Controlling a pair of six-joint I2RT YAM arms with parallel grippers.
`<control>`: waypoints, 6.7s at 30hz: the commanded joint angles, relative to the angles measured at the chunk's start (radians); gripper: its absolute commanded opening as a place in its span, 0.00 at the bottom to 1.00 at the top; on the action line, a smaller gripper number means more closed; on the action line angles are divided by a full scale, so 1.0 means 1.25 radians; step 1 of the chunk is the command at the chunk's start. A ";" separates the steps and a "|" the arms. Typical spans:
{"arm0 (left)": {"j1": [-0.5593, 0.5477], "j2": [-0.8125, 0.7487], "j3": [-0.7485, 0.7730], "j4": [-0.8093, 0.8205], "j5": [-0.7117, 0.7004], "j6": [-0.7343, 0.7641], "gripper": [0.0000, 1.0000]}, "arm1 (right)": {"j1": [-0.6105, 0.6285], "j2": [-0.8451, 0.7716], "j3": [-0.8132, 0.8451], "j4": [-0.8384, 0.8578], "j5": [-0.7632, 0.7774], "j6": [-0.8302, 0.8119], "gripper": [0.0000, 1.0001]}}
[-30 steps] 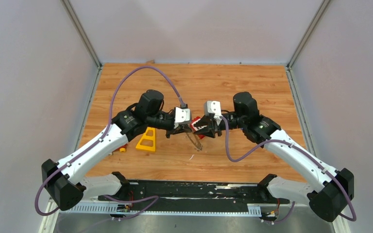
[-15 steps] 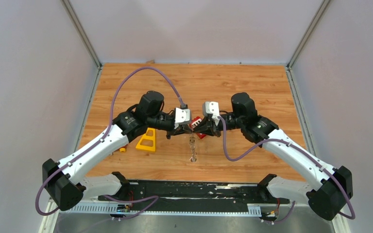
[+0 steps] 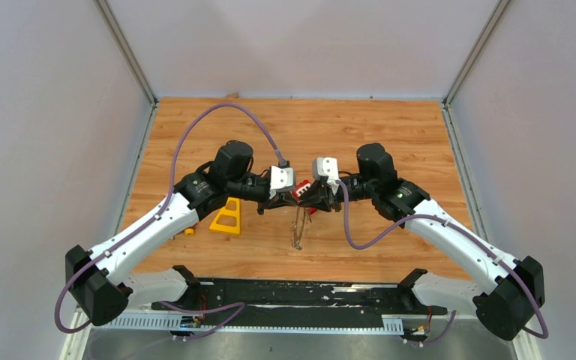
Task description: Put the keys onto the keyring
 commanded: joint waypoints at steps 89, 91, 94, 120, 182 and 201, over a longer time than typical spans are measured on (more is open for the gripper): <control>0.021 -0.098 -0.180 0.341 0.112 0.064 0.31 | -0.060 -0.028 -0.033 0.138 -0.147 0.120 0.00; 0.021 -0.094 -0.177 0.345 0.115 0.060 0.31 | -0.060 -0.028 -0.033 0.138 -0.145 0.120 0.00; 0.021 -0.093 -0.175 0.352 0.117 0.051 0.30 | -0.060 -0.028 -0.034 0.138 -0.143 0.119 0.00; 0.021 -0.087 -0.179 0.389 0.118 0.001 0.00 | -0.060 -0.026 -0.039 0.134 -0.133 0.106 0.00; 0.020 -0.105 -0.191 0.372 0.102 -0.019 0.00 | -0.061 -0.030 -0.039 0.090 -0.061 0.055 0.07; 0.020 -0.172 -0.172 0.186 -0.083 -0.001 0.00 | -0.210 -0.056 0.017 -0.105 0.205 0.010 0.67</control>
